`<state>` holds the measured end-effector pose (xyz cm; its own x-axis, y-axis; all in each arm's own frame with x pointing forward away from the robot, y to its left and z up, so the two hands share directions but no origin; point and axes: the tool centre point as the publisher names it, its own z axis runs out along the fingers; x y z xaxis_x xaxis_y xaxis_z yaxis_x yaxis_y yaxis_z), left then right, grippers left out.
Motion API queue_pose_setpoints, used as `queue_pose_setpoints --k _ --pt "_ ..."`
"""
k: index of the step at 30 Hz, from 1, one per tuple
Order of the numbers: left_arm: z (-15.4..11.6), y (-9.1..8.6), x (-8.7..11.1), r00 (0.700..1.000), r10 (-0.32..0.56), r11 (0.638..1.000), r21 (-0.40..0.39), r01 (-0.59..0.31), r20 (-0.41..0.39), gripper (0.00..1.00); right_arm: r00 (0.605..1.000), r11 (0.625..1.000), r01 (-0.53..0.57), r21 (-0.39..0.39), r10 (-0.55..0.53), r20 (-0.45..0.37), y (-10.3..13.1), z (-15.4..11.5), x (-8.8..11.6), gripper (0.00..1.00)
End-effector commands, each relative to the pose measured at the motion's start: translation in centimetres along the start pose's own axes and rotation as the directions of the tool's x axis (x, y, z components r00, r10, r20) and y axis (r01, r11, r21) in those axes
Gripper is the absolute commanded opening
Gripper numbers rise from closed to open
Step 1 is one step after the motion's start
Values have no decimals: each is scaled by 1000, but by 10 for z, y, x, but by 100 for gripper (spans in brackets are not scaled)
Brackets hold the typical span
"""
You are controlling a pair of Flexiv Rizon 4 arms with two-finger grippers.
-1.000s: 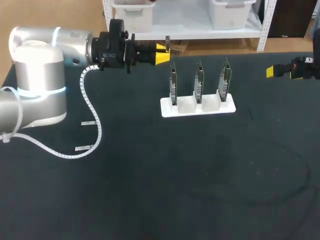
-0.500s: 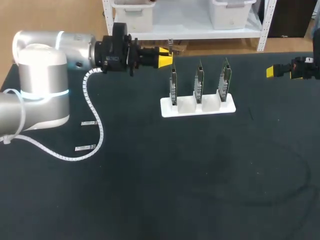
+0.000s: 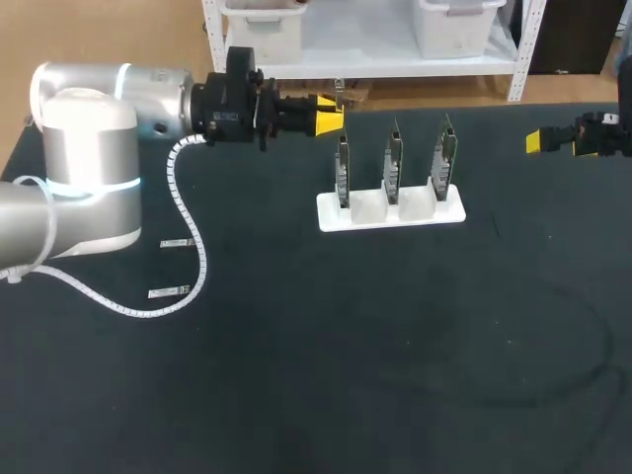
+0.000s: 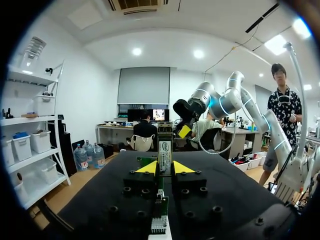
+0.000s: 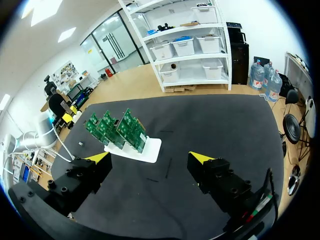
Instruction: Pick up the optical module with the left hand, and insert it into the network port with the right hand.
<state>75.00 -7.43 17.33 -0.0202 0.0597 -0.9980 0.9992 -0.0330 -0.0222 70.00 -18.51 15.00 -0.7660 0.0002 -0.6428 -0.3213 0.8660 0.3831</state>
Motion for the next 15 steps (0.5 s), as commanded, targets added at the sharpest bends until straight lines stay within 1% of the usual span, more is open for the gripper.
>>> queue_pose_setpoints --k 1,7,15 --pt "3 5 2 1000 1 1000 7 -1 1 0 1000 1000 0 0 0 0 0 0 0 100" --pt "8 9 5 1000 -6 1000 17 6 0 0 1000 1000 0 0 0 0 0 0 0 100" --pt "5 6 7 1000 -14 1000 10 14 -2 0 1000 1000 0 0 0 0 0 0 0 100"
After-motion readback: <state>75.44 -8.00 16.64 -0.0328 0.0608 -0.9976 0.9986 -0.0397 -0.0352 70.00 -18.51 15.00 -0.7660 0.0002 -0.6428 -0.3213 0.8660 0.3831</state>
